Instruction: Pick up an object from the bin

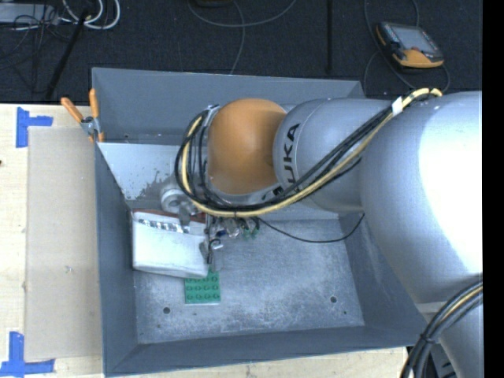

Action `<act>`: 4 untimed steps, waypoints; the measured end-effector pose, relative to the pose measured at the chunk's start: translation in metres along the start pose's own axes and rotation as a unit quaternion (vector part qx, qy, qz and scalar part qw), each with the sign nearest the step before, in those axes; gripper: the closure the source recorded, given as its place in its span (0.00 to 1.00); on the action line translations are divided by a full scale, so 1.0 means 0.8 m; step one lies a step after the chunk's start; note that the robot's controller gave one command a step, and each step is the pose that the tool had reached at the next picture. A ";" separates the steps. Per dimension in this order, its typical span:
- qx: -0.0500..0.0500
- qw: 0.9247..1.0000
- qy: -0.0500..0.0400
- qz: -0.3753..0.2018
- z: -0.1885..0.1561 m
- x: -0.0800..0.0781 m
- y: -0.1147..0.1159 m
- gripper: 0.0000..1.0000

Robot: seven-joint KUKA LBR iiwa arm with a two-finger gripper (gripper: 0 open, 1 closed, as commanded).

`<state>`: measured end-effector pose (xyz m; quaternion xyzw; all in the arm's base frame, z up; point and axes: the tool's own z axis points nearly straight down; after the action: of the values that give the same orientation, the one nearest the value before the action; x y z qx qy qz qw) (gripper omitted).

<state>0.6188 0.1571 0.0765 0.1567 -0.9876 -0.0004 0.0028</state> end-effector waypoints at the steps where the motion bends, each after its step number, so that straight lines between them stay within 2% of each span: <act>1: 0.002 1.000 -0.007 0.028 0.003 0.057 0.049 0.00; 2: 0.002 0.999 -0.008 0.040 0.004 0.109 0.071 0.00; 3: 0.001 0.998 -0.010 0.061 0.004 0.117 0.067 0.00; 4: 0.001 0.998 -0.008 0.063 0.002 0.118 0.065 1.00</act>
Offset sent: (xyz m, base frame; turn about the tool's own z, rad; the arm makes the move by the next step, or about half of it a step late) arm -0.0586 0.0233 -0.0065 0.0545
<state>0.5132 0.1774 0.0755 0.0938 -0.9956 0.0000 -0.0050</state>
